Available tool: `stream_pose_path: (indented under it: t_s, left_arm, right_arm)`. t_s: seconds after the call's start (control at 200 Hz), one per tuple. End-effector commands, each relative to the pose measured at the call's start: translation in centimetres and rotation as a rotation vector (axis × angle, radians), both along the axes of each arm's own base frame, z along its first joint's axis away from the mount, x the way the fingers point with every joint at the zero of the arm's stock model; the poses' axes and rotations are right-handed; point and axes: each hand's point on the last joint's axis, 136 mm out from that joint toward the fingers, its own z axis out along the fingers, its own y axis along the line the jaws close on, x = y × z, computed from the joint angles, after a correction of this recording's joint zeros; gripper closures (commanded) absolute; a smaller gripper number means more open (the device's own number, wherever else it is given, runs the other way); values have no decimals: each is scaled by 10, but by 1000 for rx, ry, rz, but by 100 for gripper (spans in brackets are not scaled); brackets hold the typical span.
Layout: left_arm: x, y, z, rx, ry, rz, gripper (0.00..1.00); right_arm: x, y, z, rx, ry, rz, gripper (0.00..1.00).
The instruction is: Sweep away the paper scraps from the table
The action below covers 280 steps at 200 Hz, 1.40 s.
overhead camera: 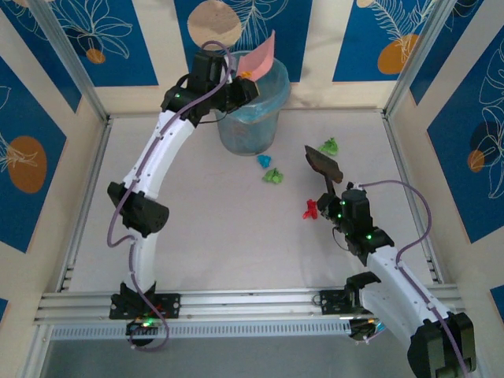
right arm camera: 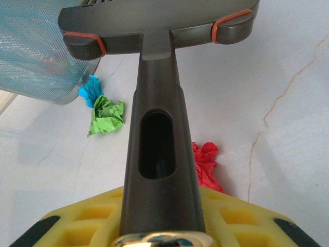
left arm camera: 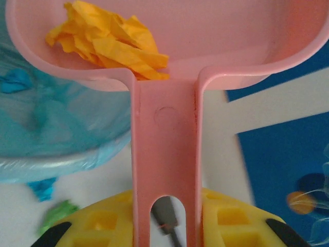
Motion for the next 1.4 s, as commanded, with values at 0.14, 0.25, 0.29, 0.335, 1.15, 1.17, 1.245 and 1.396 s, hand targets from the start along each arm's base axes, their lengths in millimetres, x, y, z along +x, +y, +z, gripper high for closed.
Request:
stream_pose_path:
  t_s: [0.14, 0.25, 0.29, 0.335, 1.15, 1.17, 1.245, 1.396]
  left_arm:
    - [27, -23, 50, -470, 62, -1, 100]
    - [39, -25, 56, -583, 65, 22, 100]
    - [44, -26, 55, -631, 86, 31, 100]
    - [49, -25, 56, -672, 87, 39, 100]
    - [60, -10, 60, -1033, 61, 113, 100]
    - [61, -10, 60, -1046, 60, 114, 100]
    - [60, -17, 57, -1085, 69, 121, 100]
    - [57, -31, 60, -1090, 75, 94, 100]
  right_arm:
    - [5, -7, 17, -58, -80, -20, 100]
    - [4, -8, 17, -66, -85, -25, 100]
    - [4, -8, 18, -67, -89, -25, 100]
    - [4, -9, 18, -68, -91, -29, 100]
    - [5, -5, 14, -77, -75, -12, 100]
    - [6, -5, 15, -78, -77, -12, 100]
    - [6, -5, 14, -79, -75, -14, 100]
    - [5, -5, 13, -79, -73, -13, 100]
